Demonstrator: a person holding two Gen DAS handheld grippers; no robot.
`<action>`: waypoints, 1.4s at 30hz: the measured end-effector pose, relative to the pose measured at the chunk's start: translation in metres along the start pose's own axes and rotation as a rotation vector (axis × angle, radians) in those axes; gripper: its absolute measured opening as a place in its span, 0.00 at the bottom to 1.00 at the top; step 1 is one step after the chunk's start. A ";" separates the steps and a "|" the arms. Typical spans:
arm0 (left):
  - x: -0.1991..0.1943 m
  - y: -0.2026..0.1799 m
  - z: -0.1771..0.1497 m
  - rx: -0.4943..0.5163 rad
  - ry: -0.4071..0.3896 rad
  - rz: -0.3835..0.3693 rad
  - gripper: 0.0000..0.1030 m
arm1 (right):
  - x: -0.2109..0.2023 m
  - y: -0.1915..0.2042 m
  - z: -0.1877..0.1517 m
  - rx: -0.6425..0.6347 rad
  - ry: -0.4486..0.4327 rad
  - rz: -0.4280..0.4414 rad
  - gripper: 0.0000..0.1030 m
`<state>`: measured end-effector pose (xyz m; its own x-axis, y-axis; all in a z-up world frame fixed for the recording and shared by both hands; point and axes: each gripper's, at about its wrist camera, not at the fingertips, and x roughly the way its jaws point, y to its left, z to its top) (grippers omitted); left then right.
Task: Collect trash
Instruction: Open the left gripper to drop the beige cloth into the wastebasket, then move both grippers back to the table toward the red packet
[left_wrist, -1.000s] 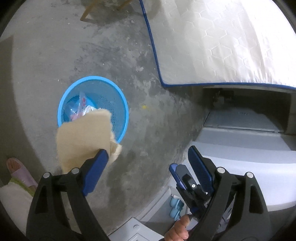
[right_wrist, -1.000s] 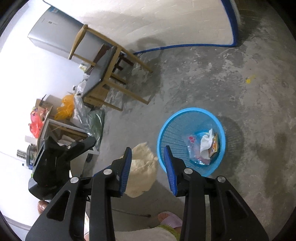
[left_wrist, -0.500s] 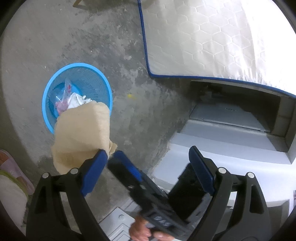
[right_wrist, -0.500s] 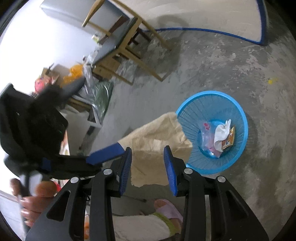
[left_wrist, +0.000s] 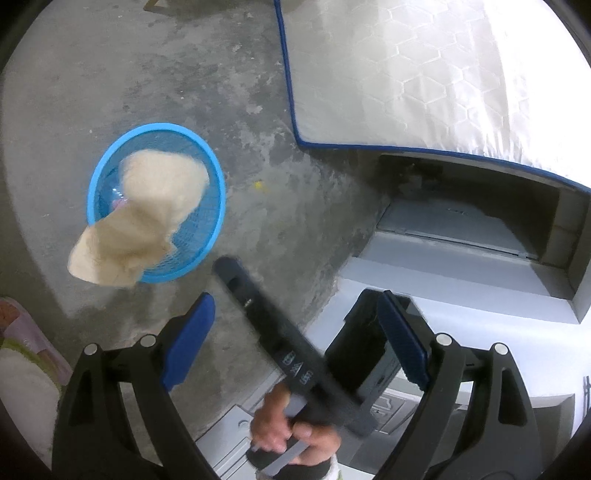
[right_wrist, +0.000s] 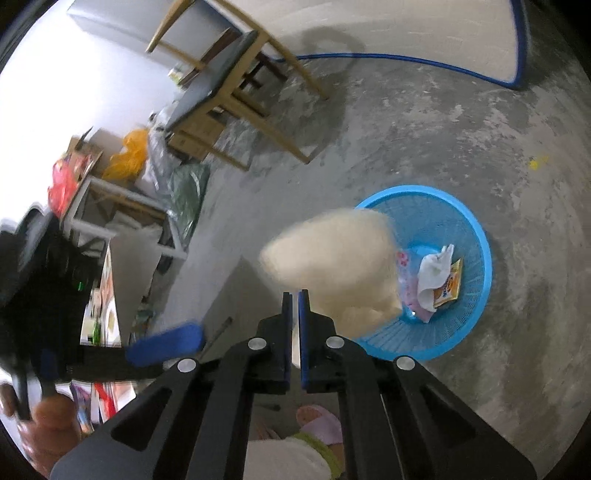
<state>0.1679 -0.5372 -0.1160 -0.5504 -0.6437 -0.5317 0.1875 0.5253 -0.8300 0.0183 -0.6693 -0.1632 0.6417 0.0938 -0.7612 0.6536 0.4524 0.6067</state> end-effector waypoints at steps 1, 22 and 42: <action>-0.002 0.002 0.001 -0.003 -0.003 0.009 0.83 | 0.002 -0.002 0.003 0.009 -0.007 -0.008 0.03; -0.092 -0.006 -0.032 0.102 -0.133 0.067 0.83 | -0.055 -0.015 -0.036 0.079 -0.089 0.059 0.18; -0.393 0.046 -0.250 0.306 -0.742 0.399 0.83 | -0.081 0.165 -0.140 -0.317 0.117 0.415 0.58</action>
<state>0.1900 -0.1209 0.0971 0.2502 -0.6950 -0.6740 0.5193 0.6839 -0.5124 0.0180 -0.4780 -0.0330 0.7597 0.4118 -0.5033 0.1891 0.6006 0.7769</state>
